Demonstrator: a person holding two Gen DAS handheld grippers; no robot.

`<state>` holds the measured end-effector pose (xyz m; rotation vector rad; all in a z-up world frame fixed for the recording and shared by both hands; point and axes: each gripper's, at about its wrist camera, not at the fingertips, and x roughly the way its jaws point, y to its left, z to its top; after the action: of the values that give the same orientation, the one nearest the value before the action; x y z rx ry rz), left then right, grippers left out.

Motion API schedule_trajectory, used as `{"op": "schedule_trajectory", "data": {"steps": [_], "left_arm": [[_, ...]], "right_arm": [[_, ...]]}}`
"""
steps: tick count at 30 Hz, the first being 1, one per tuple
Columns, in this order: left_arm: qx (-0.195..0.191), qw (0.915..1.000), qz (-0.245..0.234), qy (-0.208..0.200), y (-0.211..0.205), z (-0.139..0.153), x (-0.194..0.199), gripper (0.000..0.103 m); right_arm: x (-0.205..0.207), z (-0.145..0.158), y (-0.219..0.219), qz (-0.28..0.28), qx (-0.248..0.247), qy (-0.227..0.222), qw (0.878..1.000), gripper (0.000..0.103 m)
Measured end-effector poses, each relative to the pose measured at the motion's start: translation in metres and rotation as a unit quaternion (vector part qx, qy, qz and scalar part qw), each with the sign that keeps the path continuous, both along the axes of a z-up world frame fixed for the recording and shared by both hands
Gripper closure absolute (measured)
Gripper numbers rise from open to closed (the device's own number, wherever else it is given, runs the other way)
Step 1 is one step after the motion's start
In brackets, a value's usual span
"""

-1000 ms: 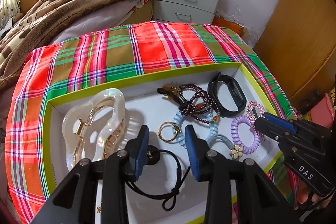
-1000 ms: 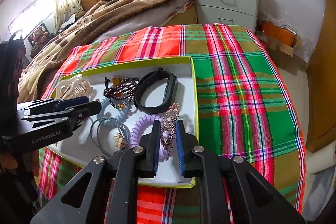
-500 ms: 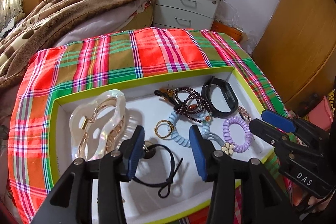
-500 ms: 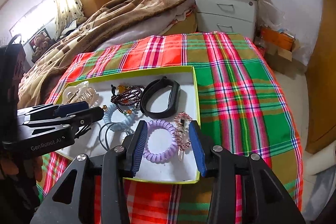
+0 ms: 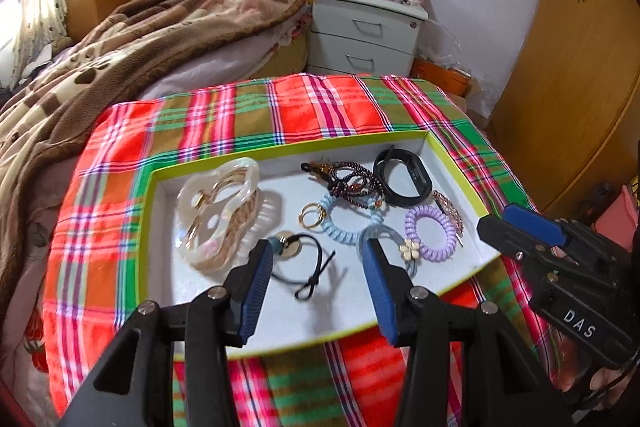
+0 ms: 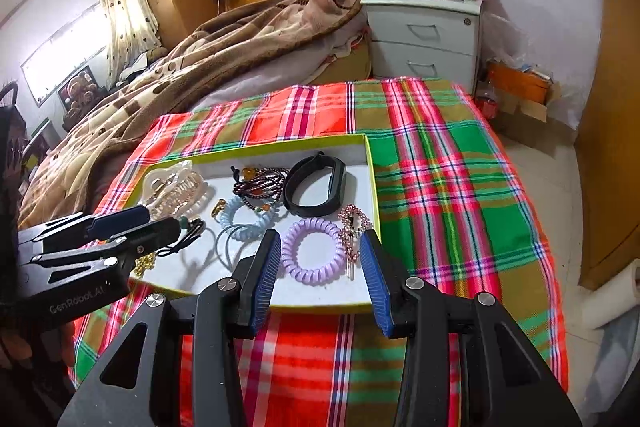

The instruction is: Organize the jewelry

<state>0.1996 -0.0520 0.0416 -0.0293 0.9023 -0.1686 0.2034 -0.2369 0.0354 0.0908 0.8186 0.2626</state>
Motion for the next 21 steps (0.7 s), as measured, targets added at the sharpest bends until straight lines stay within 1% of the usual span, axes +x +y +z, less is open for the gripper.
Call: {"op": "schedule_trajectory", "data": {"steps": [8,15,19,21], "left_arm": [[0.049,0.9975,0.04,-0.031,0.002,0.008,-0.043,0.054],[0.055,0.9948,0.072,-0.046,0.007,0.005,-0.074,0.054],[0.074,0.9921,0.087,-0.051,0.007,0.002,-0.089,0.054],[0.081,0.9911,0.09,-0.054,0.007,0.0,-0.096,0.054]], "right_arm": [[-0.034,0.014,0.005,-0.01,0.001,-0.022,1.0,0.061],[-0.061,0.018,0.014,-0.012,-0.006,-0.041,0.999,0.061],[-0.076,0.018,0.019,-0.012,-0.002,-0.052,0.999,0.061],[-0.081,0.018,0.022,-0.011,-0.009,-0.058,0.998,0.061]]}}
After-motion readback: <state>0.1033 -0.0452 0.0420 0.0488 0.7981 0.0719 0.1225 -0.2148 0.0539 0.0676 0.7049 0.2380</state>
